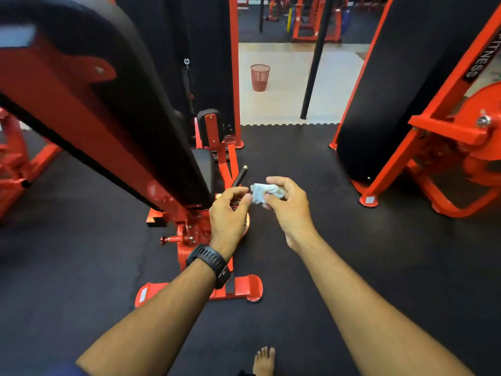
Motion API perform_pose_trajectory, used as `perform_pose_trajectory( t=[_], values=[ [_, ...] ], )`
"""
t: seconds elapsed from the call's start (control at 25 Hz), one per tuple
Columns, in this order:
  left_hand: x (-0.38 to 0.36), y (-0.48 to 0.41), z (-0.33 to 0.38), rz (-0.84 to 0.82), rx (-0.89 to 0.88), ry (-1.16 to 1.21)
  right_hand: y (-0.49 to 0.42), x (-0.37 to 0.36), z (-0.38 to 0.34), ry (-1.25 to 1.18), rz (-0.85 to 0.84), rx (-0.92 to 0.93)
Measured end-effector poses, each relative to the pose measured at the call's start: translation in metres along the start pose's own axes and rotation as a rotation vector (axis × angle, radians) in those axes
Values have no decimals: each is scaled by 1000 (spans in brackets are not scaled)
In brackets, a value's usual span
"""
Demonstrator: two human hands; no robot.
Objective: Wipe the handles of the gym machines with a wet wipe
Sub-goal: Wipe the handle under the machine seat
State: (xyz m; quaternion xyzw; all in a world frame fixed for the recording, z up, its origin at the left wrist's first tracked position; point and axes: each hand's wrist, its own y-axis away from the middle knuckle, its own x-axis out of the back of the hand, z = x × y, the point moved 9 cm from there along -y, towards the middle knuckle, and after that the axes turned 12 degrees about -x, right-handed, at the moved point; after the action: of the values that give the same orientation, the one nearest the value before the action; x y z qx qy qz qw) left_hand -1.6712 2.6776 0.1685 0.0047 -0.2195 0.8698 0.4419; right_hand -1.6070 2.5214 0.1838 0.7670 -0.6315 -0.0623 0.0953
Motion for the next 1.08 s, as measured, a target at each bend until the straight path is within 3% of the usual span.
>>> perform_pose_trajectory(
  t=[0.28, 0.52, 0.8, 0.92, 1.08],
  values=[
    [-90, -86, -80, 71, 144, -113, -176, 4, 16, 143, -185, -69],
    [-144, -139, -141, 270, 295, -241, -318, -14, 40, 315, -346, -68],
    [-171, -176, -224, 332, 453, -367, -421, -61, 83, 559, -524, 54],
    [-165, -185, -274, 240, 503, -545, -455, -90, 113, 579, -556, 149],
    [-158, -189, -359, -123, 512, -941, -488, -140, 182, 632, -631, 339]
  ],
)
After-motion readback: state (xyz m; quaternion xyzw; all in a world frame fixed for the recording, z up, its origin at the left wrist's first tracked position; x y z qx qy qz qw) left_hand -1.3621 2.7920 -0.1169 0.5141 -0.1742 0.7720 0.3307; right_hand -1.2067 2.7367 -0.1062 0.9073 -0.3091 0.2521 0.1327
